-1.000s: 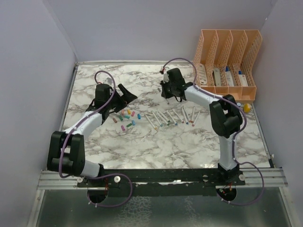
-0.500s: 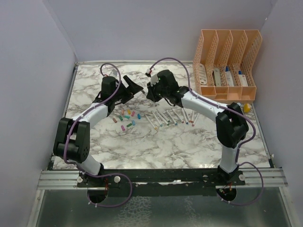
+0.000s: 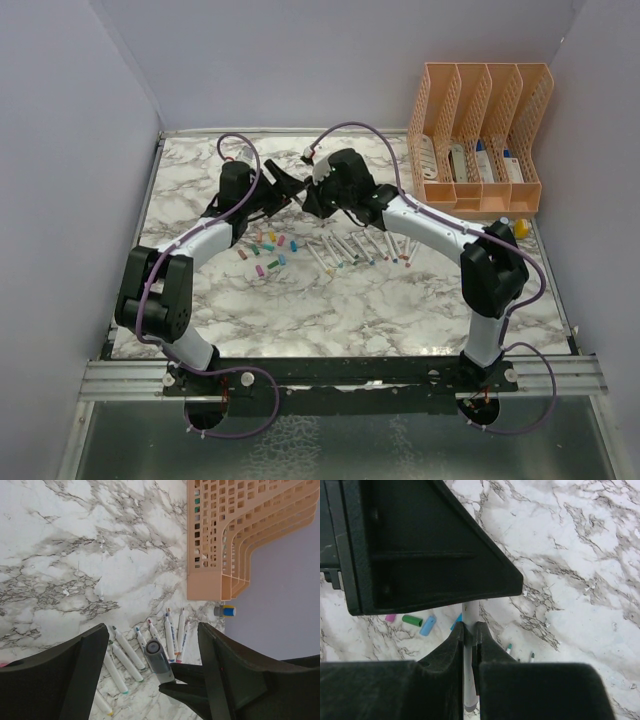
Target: Open the pen caps
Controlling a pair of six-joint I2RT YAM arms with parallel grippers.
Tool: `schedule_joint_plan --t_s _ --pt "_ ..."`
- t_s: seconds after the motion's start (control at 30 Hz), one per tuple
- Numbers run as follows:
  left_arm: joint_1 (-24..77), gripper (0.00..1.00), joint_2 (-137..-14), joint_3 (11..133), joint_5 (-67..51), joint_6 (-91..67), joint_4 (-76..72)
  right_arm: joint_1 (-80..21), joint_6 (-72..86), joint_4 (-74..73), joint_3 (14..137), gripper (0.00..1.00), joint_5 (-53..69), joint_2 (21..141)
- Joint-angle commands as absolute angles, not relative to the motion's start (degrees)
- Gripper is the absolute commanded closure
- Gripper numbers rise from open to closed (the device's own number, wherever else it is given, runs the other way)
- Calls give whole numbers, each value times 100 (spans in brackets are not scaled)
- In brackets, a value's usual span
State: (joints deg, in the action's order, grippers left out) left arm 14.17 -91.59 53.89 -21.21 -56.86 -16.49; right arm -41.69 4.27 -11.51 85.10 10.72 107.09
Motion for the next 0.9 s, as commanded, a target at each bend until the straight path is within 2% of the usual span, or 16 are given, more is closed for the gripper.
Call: schedule_joint_plan --t_s 0.0,0.3,0.6,0.87 --pt "1499 27 -9203 5440 -2230 -5792 -1959 -4261 520 -1001 8519 99 1271 10495" --pt "1570 52 -9107 5372 -2249 -5878 -2038 -4298 718 -803 8396 99 1327 10416" --pt "1565 65 -9048 5322 -2251 -5875 -2053 -4298 765 -747 8324 99 1297 10334" --pt "1566 86 -9031 5326 -2270 -5863 -2057 -4298 763 -729 8260 99 1266 10258"
